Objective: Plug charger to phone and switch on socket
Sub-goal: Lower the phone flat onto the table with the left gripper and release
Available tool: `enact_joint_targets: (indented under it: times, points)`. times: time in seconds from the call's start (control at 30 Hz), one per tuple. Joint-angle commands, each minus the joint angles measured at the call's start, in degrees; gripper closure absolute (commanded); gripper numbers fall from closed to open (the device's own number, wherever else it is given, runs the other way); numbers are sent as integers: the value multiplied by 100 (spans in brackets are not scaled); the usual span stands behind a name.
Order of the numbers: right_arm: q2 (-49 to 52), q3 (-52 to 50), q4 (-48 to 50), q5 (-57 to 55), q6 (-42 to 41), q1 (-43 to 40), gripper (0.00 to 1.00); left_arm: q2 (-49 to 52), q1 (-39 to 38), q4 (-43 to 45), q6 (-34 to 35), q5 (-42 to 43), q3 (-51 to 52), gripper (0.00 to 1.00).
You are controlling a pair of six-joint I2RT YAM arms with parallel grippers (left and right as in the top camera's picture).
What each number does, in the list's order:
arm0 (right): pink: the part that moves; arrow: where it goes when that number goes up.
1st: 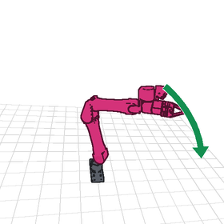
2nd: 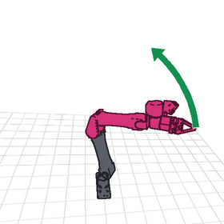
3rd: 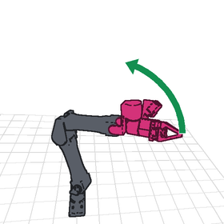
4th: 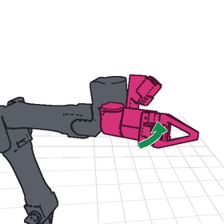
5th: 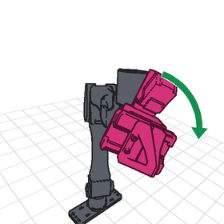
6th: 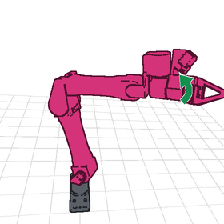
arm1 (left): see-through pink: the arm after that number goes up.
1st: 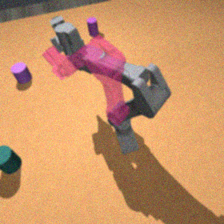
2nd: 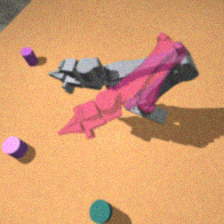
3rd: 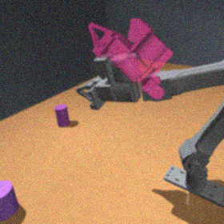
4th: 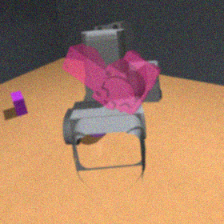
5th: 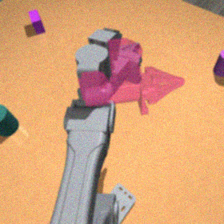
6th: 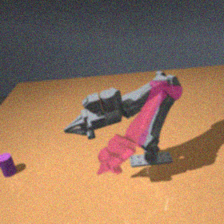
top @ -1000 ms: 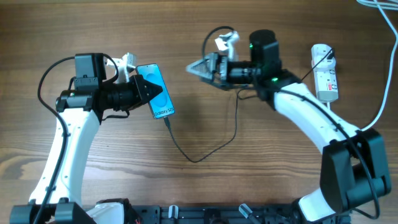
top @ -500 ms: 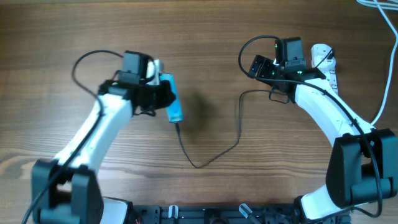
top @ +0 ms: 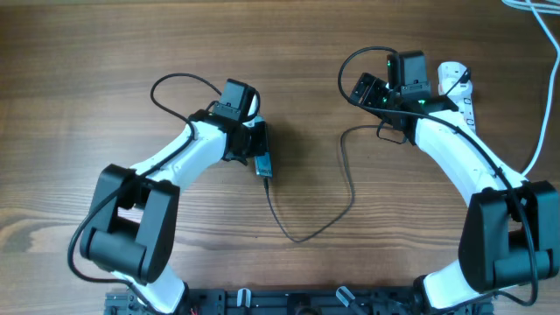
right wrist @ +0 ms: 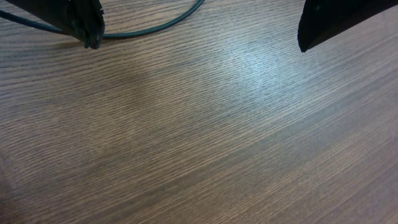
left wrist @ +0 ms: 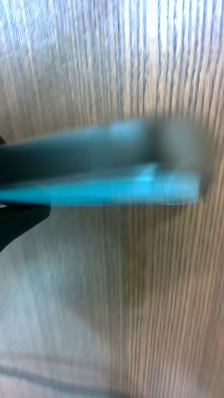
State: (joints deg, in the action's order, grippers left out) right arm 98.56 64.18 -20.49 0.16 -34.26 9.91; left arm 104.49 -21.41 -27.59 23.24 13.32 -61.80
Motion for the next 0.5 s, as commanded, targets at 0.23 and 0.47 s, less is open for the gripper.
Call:
enact_joint_targets:
  times: [0.23, 0.47]
  points:
    - [-11, 20, 33, -13, -68, 2, 0, 496, -35, 254, -26, -273, 9, 77]
    - [-11, 20, 33, -13, -66, 2, 0, 505, -35, 256, -26, -273, 9, 64]
